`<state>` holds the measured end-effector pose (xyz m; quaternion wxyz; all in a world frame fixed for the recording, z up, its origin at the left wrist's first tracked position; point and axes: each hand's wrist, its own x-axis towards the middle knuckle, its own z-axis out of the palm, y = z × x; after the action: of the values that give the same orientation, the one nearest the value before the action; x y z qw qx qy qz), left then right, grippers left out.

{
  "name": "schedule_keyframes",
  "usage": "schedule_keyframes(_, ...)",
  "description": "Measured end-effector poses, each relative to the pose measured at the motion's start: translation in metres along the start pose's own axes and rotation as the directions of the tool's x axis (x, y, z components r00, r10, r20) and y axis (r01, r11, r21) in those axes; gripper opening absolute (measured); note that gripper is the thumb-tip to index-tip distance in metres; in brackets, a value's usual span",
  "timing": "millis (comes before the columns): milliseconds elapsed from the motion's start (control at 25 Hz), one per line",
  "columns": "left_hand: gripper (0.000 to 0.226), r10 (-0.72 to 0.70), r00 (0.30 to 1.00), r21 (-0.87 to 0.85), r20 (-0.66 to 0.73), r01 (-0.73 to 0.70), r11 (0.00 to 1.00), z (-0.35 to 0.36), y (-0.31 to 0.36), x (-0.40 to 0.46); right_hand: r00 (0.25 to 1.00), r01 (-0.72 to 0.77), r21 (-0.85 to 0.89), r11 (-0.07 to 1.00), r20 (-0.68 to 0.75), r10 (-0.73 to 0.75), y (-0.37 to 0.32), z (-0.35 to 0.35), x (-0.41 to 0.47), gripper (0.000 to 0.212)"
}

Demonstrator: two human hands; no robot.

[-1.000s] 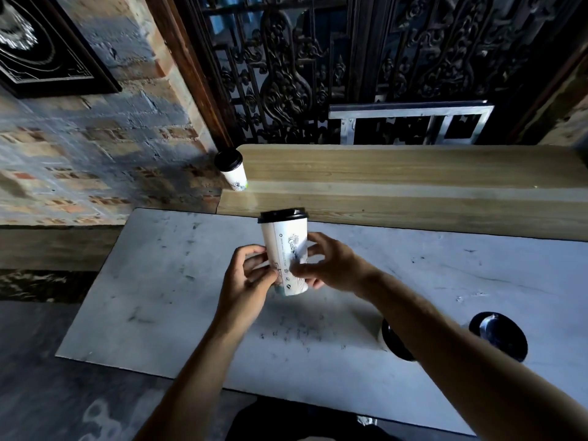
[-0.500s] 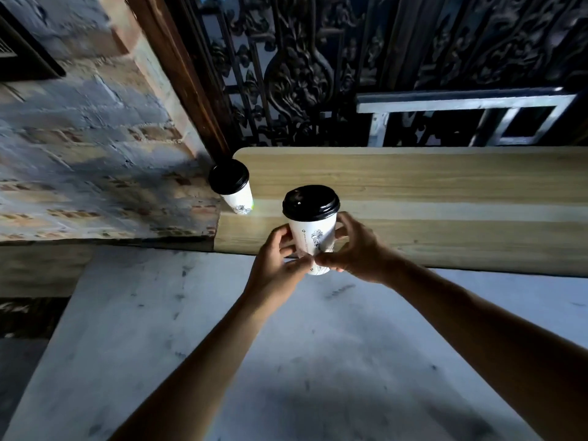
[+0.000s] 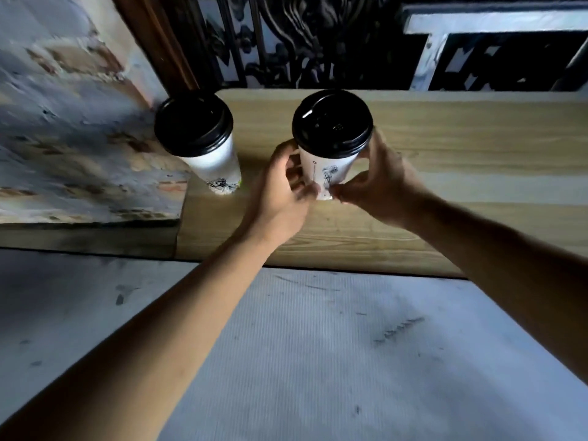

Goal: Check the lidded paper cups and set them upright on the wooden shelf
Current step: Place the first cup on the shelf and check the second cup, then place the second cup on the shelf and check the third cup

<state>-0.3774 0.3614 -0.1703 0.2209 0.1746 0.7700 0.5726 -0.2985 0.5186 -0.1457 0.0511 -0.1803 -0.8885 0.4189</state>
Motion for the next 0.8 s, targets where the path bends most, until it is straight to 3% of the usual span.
schedule_keyframes(240,0.067,0.058,0.998,0.083,-0.02,-0.056,0.995,0.004,-0.011,0.015,1.0,0.009,-0.048,0.999,-0.024,-0.01,0.007,0.006,0.007,0.08)
schedule_keyframes(400,0.065,0.026,0.999,0.125,0.046,-0.032,0.992,0.004,-0.019,0.013,0.998,-0.046,-0.1,0.994,0.031,0.049,0.016,0.008,0.01,0.081)
schedule_keyframes(520,0.088,0.01,0.996,0.145,0.088,-0.023,0.989,0.006,-0.023,0.007,0.992,-0.097,-0.126,0.987,0.069,0.106,0.018,0.007,0.008,0.098)
schedule_keyframes(640,0.109,-0.043,0.999,0.128,0.017,0.041,0.991,0.004,-0.017,-0.009,0.976,-0.153,-0.188,0.97,0.124,0.178,0.014,-0.006,-0.008,0.113)
schedule_keyframes(800,0.107,-0.063,0.994,0.131,-0.091,0.074,0.989,0.002,-0.003,-0.048,0.937,-0.185,-0.327,0.927,0.227,0.267,0.002,-0.032,-0.05,0.104)
